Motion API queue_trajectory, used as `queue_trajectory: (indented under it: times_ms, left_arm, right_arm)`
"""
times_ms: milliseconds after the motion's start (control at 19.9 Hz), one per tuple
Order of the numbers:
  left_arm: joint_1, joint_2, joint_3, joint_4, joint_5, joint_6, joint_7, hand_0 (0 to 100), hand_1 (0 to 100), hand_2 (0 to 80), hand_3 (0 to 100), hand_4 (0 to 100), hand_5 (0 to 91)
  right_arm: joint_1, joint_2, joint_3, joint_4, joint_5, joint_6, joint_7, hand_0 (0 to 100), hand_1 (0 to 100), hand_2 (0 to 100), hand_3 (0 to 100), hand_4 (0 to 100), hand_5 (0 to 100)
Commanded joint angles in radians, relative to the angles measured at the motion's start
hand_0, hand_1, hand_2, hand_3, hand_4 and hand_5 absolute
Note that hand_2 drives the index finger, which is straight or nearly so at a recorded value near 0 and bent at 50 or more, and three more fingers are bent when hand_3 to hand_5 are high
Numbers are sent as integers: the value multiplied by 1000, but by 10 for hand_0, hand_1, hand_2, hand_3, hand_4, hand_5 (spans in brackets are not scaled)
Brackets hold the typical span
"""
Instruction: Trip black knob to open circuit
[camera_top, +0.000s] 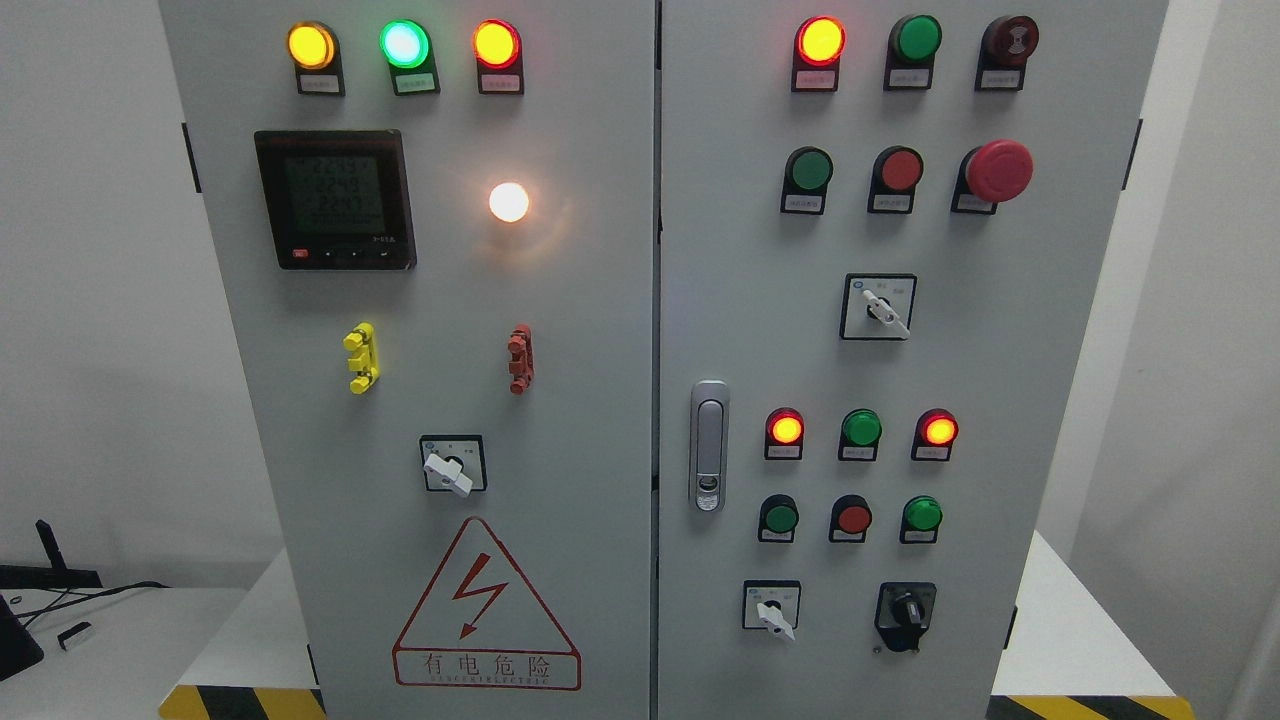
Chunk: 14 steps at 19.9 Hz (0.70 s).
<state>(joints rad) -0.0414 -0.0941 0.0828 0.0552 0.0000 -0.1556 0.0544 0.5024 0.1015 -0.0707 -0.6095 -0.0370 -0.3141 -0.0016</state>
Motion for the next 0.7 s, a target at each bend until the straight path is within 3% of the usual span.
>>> queue_trajectory:
  times_ms: [0,201,652]
  left_arm:
    - [0,1,0,0,-31,-1,1,120,389,0,0,0,0]
    - [0,1,0,0,-31,-1,1,120,389,0,0,0,0]
    - [0,1,0,0,-31,-1,1,120,389,0,0,0,0]
  right_arm:
    - [129,-35,22,-455,0,-5,-5,367,634,521,863,756,749]
    - [206,-57,63,-665,2,-11,-12,361,643,526,866,759,749]
    - [265,-82,49,-912,2,-11,-23,356,655,534,867,761,748]
